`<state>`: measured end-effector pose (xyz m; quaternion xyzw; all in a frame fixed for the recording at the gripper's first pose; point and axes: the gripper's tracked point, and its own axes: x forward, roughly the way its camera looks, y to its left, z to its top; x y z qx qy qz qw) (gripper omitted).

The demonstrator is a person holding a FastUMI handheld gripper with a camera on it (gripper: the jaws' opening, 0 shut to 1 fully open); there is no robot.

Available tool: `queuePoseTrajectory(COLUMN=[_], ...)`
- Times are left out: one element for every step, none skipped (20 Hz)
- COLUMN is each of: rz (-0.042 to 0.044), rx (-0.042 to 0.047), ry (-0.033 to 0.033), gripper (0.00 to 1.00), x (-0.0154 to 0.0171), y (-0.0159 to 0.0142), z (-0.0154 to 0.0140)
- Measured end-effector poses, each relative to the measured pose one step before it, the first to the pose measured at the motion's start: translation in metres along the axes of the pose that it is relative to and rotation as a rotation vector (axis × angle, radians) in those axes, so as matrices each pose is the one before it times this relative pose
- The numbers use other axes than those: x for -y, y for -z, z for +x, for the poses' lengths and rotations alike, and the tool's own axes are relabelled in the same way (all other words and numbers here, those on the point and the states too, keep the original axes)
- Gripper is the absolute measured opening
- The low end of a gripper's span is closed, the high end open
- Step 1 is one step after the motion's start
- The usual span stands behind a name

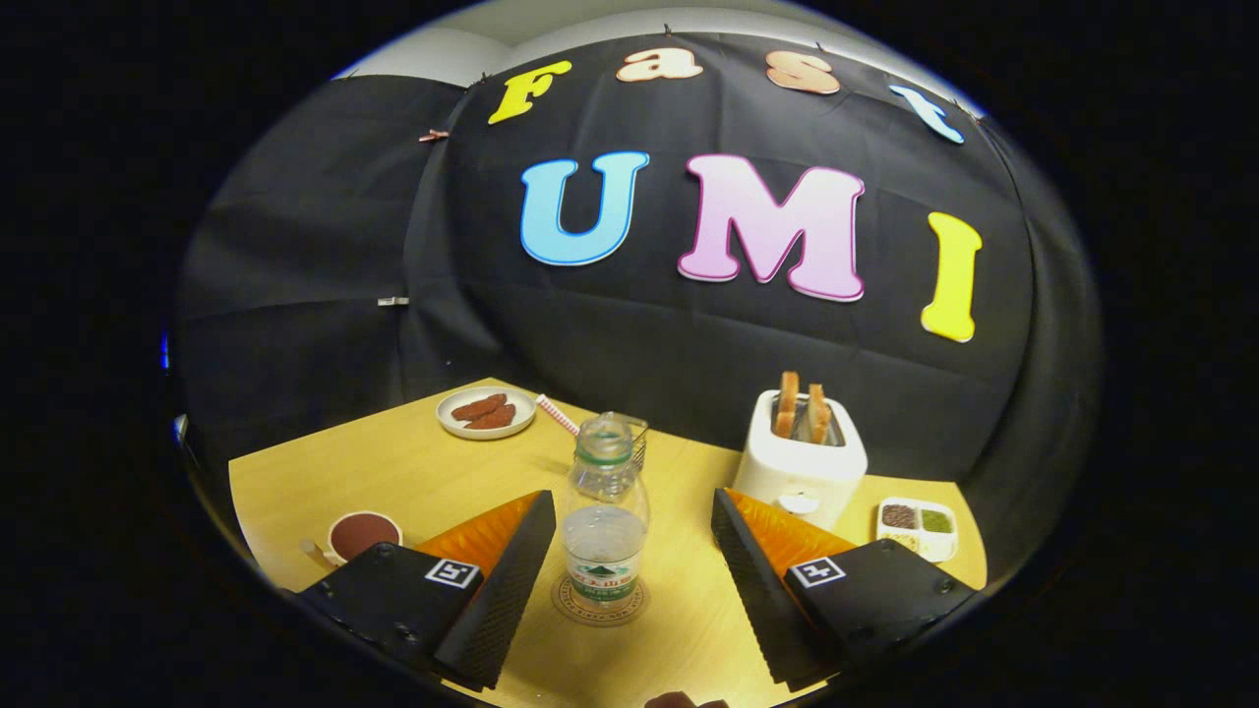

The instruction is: Take the bottle from table, then pour the juice into the cup, finally place the bottle on the coaster

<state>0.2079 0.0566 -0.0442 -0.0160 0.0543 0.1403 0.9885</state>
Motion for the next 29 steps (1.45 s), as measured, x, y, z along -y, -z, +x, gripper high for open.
queuePoseTrajectory(rz=[-0.01972, -0.02026, -0.01339, 0.00283, 0.00852, 0.00421, -0.00735, -0.01522, -0.01621, -0.00098, 0.01264, 0.00708, 0.00069, 0.00201, 0.00738, 0.01181, 0.01765, 0.01358, 0.00995, 0.00982, 0.00198, 0.00164, 0.01038, 0.01096, 0.01524, 0.01141, 0.00347, 0.00199, -0.00359], rx=[0.01753, 0.01375, 0.01309, 0.01421, 0.02944, 0.03480, 0.02436, 0.01385, 0.00824, 0.00321, 0.01211, 0.01655, 0.00882, 0.00371, -0.00648, -0.01150, -0.01306, -0.00915, -0.00030, 0.00525, 0.00600, -0.00548, -0.00169, 0.00514, 0.00742, 0.00236, -0.00525, -0.00398, -0.00130], ry=[0.03614, 0.03857, 0.03952, 0.02959, 0.03180, 0.02640, 0.03297, 0.03306, 0.03632, 0.03666, 0.01866, 0.01500, 0.02393, 0.01110, 0.00824, -0.00026, 0.00659, 0.00321, 0.00460, 0.00326, -0.00243, -0.00357, -0.00483, 0.00786, 0.00849, 0.00283, 0.00138, -0.00936, -0.00790], gripper=[0.98, 0.98, 0.98, 0.98, 0.98, 0.98, 0.98, 0.98, 0.98, 0.98, 0.98, 0.98, 0.98, 0.98, 0.98, 0.98, 0.98, 0.98, 0.98, 0.98, 0.98, 0.98, 0.98, 0.98, 0.98, 0.98, 0.98, 0.98, 0.98], x=[0.00758, 0.00820, 0.00723, 0.00504, 0.00457, 0.00339, 0.00460, 0.00537, 0.00538, 0.00583, 0.00068, -0.00190, 0.00081, 0.00046, -0.00318, -0.00521, -0.00399, -0.00373, -0.00355, -0.00376, -0.00357, -0.00201, -0.00141, 0.00150, 0.00176, 0.00048, 0.00210, 0.00078, 0.00157], y=[-0.01287, -0.01310, -0.01309, -0.01130, -0.01568, -0.01652, -0.01436, -0.00908, -0.00959, -0.00978, -0.01122, -0.01280, -0.00831, -0.00678, -0.00524, -0.00186, -0.00163, -0.00187, -0.00165, -0.00190, -0.00084, 0.00187, -0.00072, -0.00189, -0.00172, 0.00238, 0.00534, 0.00629, 0.00402], z=[-0.01174, -0.01145, -0.01334, -0.01198, -0.01389, -0.01356, -0.01269, -0.01213, -0.01168, -0.01278, -0.01268, -0.01232, -0.01005, -0.00896, -0.00920, -0.00838, -0.00777, -0.00627, -0.00547, -0.00455, -0.00319, -0.00255, -0.00147, 0.00057, 0.00064, 0.00087, 0.00073, -0.00091, -0.00057])
